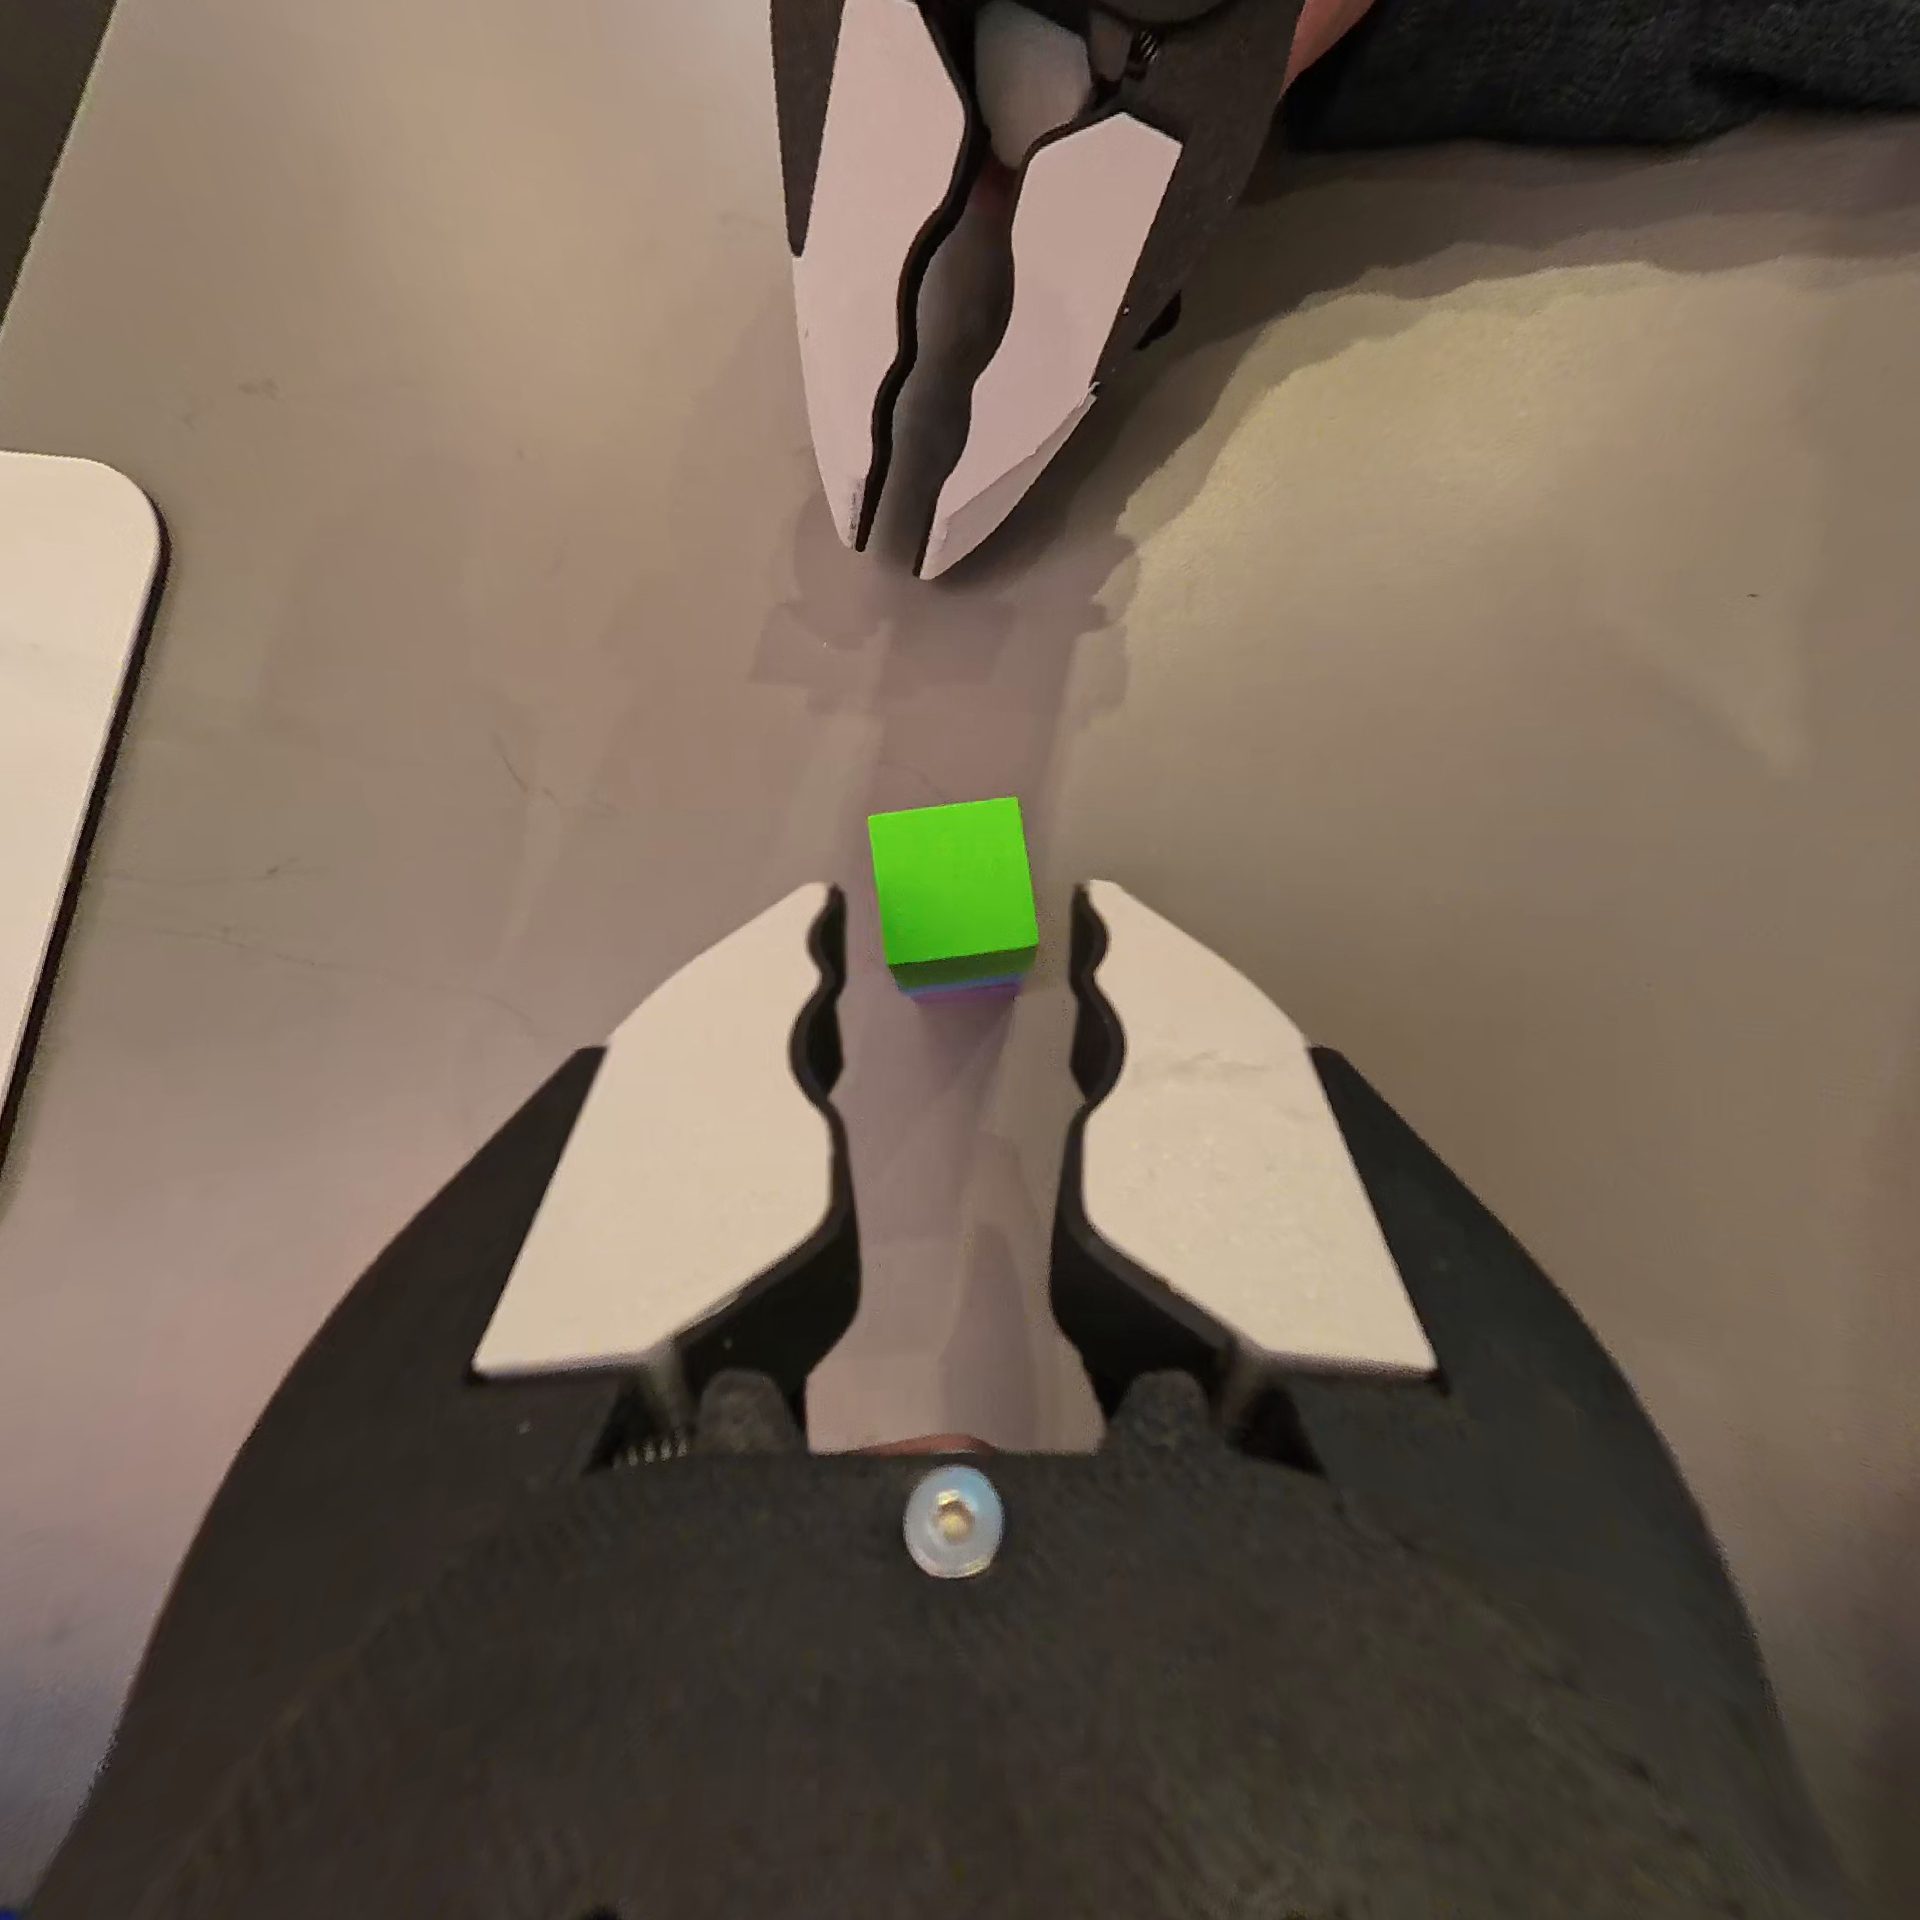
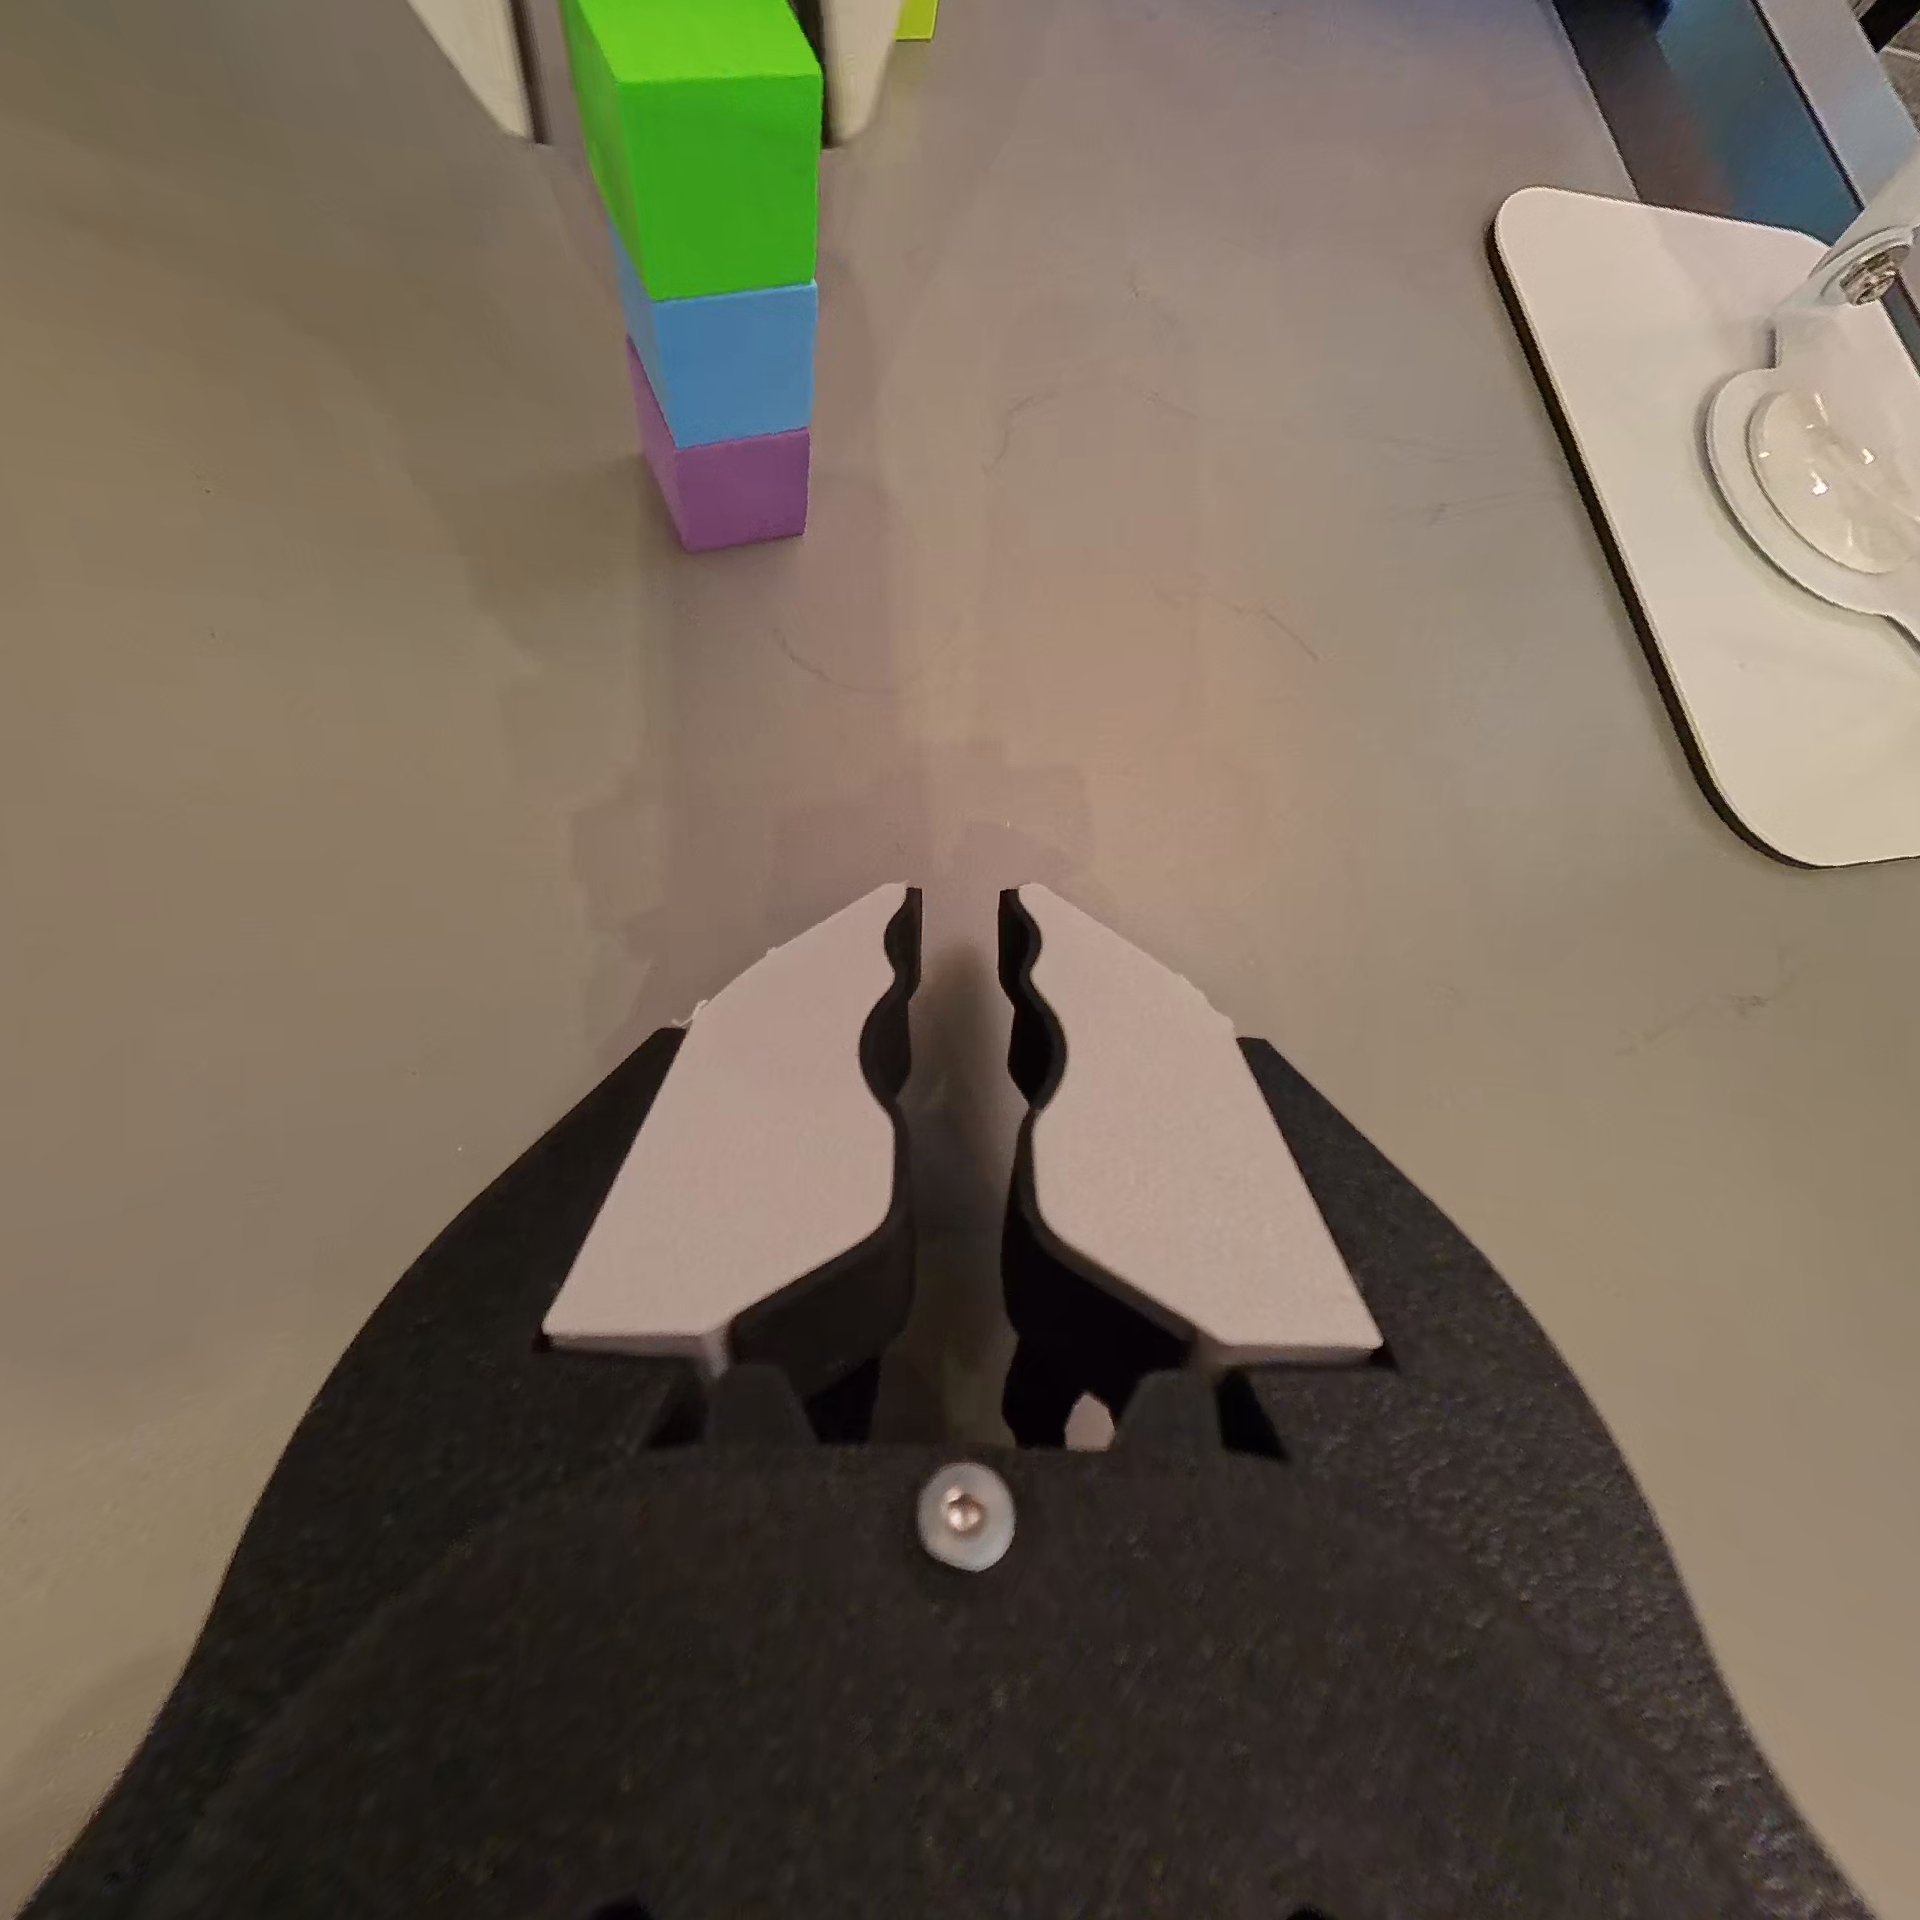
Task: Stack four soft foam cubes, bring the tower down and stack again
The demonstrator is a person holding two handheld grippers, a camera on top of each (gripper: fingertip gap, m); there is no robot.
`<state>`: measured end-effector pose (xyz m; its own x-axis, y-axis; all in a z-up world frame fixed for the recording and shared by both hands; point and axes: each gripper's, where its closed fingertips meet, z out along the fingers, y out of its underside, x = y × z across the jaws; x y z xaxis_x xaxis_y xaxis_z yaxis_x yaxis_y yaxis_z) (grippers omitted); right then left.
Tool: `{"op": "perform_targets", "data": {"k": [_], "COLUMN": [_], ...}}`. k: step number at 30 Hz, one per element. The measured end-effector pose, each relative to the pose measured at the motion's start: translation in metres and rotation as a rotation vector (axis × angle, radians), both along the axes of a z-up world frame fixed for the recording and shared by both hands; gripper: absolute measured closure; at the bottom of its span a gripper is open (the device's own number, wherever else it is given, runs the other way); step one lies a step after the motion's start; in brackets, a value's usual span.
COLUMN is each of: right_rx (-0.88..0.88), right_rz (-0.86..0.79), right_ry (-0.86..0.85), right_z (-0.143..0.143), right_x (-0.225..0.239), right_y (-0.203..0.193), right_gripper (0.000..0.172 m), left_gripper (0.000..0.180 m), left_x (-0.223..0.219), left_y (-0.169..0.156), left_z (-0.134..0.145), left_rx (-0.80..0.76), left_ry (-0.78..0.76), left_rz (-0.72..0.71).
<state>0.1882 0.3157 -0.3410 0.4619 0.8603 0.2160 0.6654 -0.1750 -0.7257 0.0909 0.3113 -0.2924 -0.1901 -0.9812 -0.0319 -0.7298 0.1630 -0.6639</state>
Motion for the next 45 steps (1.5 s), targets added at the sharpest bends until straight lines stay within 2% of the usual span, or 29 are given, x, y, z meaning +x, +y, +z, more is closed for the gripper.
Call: {"op": "perform_targets", "data": {"k": [2,4,8,17,19,22,29,35,39,45], "right_rx": [0.000,0.000,0.002,0.001,-0.001,-0.006,-0.007,-0.009,-0.010,-0.010], "right_rz": [0.000,0.001,0.002,0.002,0.002,0.003,0.006,0.009,0.008,0.008], "right_ry": [0.000,0.000,-0.001,0.000,0.000,0.002,0.002,0.002,0.003,0.003], "right_z": [0.000,0.000,0.000,0.000,0.000,0.000,0.000,0.000,0.000,0.000], "right_x": [0.000,0.000,0.000,0.000,0.000,0.000,-0.001,-0.001,-0.001,-0.001], "right_y": [0.000,0.000,0.000,-0.001,-0.001,-0.001,-0.001,-0.001,-0.002,-0.002], "right_gripper": [0.158,0.158,0.158,0.158,0.158,0.158,0.159,0.159,0.159,0.159], "left_gripper": [0.127,0.123,0.124,0.131,0.132,0.135,0.137,0.152,0.153,0.153], "left_x": [-0.002,-0.007,-0.034,-0.143,-0.156,-0.154,-0.134,-0.130,-0.118,-0.070], "left_y": [-0.001,0.001,0.017,0.086,0.093,0.095,0.103,0.103,0.095,0.056], "left_z": [0.005,0.013,0.026,0.001,-0.008,-0.018,-0.038,-0.049,-0.032,0.019], "left_rx": [-0.007,0.014,0.068,0.189,0.175,0.170,0.239,0.180,0.143,0.122], "left_ry": [-0.016,-0.036,-0.049,0.079,0.091,0.092,0.226,0.262,0.199,0.061], "left_rz": [0.008,0.025,0.110,0.486,0.526,0.495,0.353,0.306,0.339,0.335]}}
